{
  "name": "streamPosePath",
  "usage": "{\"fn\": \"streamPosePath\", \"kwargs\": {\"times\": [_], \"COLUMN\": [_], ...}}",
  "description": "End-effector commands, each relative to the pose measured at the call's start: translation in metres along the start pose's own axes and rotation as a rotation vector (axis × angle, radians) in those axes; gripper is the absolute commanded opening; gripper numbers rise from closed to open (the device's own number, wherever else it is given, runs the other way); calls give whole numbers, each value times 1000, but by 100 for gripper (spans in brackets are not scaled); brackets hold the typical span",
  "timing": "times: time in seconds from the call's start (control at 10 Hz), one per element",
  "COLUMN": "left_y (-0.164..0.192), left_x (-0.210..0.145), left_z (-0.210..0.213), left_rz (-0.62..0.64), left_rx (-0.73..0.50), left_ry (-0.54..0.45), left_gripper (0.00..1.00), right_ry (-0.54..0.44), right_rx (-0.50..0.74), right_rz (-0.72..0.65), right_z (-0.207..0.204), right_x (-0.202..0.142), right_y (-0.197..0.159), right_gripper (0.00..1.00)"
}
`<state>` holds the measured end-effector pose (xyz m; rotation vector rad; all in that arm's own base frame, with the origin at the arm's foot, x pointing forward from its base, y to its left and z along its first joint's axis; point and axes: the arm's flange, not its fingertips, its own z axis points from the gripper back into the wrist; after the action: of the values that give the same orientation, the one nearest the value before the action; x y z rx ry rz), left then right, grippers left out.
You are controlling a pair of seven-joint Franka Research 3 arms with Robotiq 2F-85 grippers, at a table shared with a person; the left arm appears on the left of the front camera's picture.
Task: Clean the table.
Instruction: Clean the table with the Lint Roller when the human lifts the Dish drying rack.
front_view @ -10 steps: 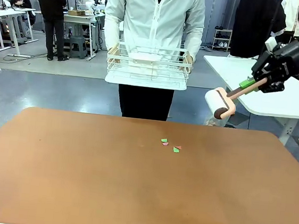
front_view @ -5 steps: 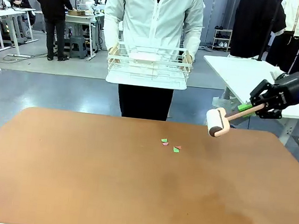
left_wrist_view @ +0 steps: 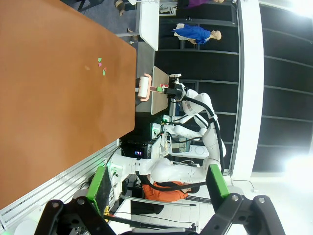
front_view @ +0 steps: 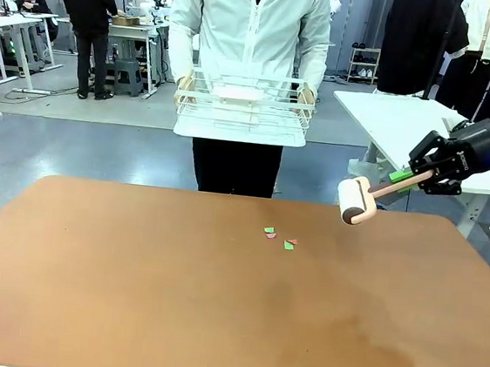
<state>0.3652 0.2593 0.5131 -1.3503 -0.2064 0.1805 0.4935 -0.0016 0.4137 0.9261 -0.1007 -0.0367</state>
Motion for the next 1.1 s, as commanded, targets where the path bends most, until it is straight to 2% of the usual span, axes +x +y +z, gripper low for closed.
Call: {"fn": "streamPosePath", "kwargs": {"times": [0.0, 0.1, 0.3, 0.5, 0.8, 1.0], "left_y": [-2, -2, -2, -2, -2, -2], "left_x": [-2, -2, -2, -2, -2, -2], "left_z": [2, 2, 2, 2, 2, 2], "left_rz": [0, 0, 0, 0, 0, 0], "left_rx": [-5, -5, -5, -5, -5, -5], "left_ry": [-3, -3, -3, -3, -3, -3], "left_gripper": [100, 100, 100, 100, 100, 100], "right_ry": [-1, 38, 63, 73, 87, 61], "right_rx": [-1, -24, -61, -35, -36, -25], "right_rz": [-1, 35, 19, -2, -28, -26], "right_z": [0, -17, -54, -74, -96, -104], "right_x": [0, 15, 45, 63, 87, 102], "right_y": [0, -14, -44, -63, -79, -79], "right_gripper": [21, 21, 21, 21, 21, 21]}}
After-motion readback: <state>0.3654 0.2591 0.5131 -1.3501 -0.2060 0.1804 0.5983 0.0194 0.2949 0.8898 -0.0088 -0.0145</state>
